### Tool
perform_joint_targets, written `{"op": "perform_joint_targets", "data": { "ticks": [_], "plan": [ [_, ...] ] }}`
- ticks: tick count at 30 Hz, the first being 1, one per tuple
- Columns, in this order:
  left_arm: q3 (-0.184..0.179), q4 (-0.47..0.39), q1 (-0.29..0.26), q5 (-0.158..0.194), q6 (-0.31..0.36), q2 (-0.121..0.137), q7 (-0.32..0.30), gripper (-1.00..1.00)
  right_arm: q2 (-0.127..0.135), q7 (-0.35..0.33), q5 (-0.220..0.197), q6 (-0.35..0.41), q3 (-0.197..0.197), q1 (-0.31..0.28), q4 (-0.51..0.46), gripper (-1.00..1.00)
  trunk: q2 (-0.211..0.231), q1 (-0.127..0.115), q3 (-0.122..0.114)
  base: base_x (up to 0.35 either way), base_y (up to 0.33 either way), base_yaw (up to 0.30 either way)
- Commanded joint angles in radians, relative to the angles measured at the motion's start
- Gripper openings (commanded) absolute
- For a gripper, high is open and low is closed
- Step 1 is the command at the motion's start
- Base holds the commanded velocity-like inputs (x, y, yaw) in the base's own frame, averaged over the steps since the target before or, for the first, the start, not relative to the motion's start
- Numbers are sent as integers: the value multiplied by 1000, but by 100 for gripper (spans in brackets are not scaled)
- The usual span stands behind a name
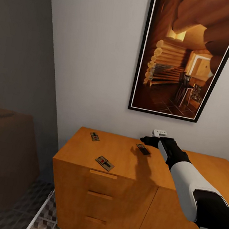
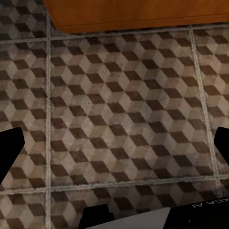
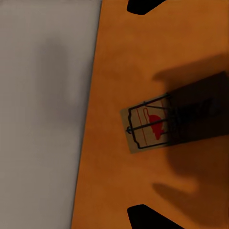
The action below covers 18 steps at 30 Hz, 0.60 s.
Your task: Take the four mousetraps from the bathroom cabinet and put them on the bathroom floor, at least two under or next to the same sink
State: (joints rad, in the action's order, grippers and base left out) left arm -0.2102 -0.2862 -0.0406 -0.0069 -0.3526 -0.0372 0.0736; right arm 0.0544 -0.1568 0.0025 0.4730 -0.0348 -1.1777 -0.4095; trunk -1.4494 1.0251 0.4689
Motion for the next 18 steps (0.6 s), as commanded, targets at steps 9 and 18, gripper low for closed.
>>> {"op": "perform_joint_targets", "data": {
  "ticks": [9, 18],
  "plan": [
    [-7, 1, -1, -1, -3, 0, 8, 100, 1, -3, 1, 1, -4, 0, 8, 100, -1, 0, 1, 0, 0, 0],
    [-7, 1, -1, -1, -3, 0, 8, 100, 2, -2, 1, -16, -4, 0, 40, 100, -1, 0, 1, 0, 0, 0]
  ]
}}
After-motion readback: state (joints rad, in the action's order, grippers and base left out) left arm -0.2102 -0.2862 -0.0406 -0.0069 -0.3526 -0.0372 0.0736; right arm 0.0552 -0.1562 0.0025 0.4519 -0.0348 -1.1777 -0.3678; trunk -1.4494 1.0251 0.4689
